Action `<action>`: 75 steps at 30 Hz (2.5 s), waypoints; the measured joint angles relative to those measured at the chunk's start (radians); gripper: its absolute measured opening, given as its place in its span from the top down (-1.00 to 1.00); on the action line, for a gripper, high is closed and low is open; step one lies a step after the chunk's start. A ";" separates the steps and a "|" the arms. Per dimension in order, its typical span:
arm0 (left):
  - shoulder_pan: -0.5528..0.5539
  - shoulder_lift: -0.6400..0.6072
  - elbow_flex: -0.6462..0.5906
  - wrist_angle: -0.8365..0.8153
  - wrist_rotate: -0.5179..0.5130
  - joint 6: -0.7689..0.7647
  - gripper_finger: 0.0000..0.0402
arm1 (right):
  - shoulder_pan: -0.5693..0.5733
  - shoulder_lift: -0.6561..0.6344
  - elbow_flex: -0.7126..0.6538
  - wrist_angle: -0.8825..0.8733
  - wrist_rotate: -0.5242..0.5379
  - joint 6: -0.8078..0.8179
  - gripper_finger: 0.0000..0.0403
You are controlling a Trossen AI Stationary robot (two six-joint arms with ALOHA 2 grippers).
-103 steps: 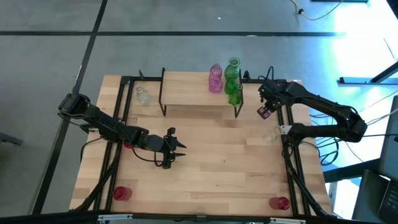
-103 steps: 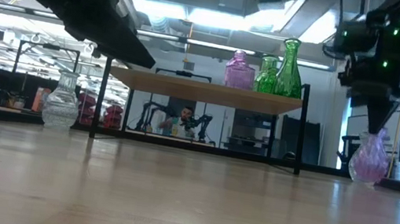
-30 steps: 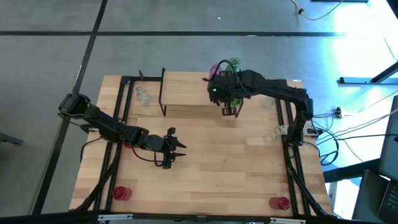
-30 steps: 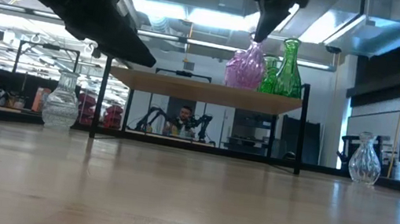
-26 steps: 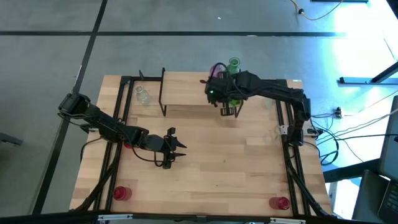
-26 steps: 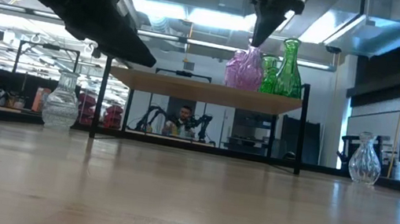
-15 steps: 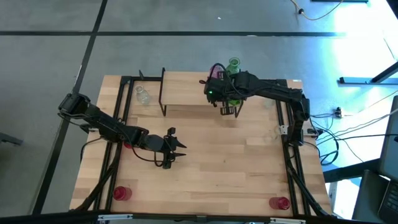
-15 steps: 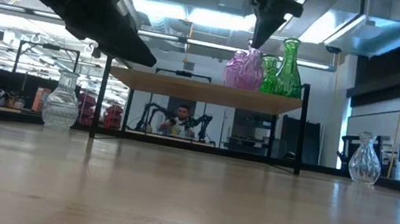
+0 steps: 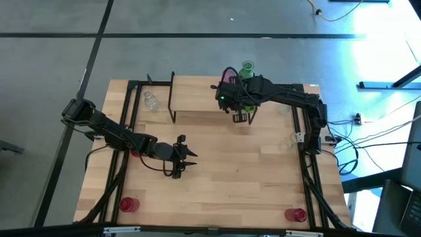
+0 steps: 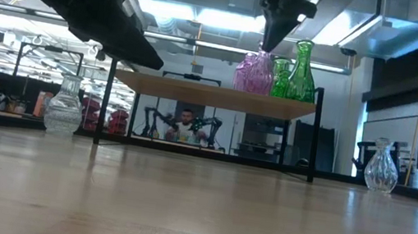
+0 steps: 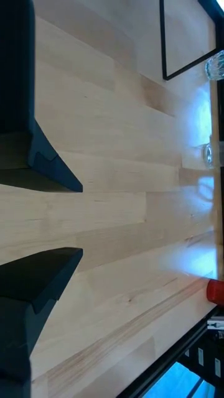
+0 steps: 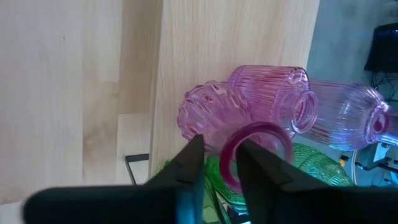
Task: Sort vases onto shelf
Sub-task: Put the pink vase on the shelf aligned with the other pink vases, then put the top red vase on the shelf
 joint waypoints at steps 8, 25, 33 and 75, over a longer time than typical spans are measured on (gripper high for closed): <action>0.000 0.000 0.000 0.000 0.000 0.000 0.27 | 0.000 0.000 0.000 0.001 0.021 -0.002 0.32; 0.000 0.000 0.000 0.000 0.000 0.000 0.27 | 0.000 0.000 0.003 -0.004 0.065 0.000 0.30; 0.000 0.000 0.000 0.005 0.000 0.000 0.27 | 0.002 0.000 0.113 -0.012 0.048 0.025 0.30; -0.101 -0.175 0.575 -1.703 -0.059 -1.025 0.27 | 0.524 -0.670 -1.111 0.978 -0.140 0.203 0.30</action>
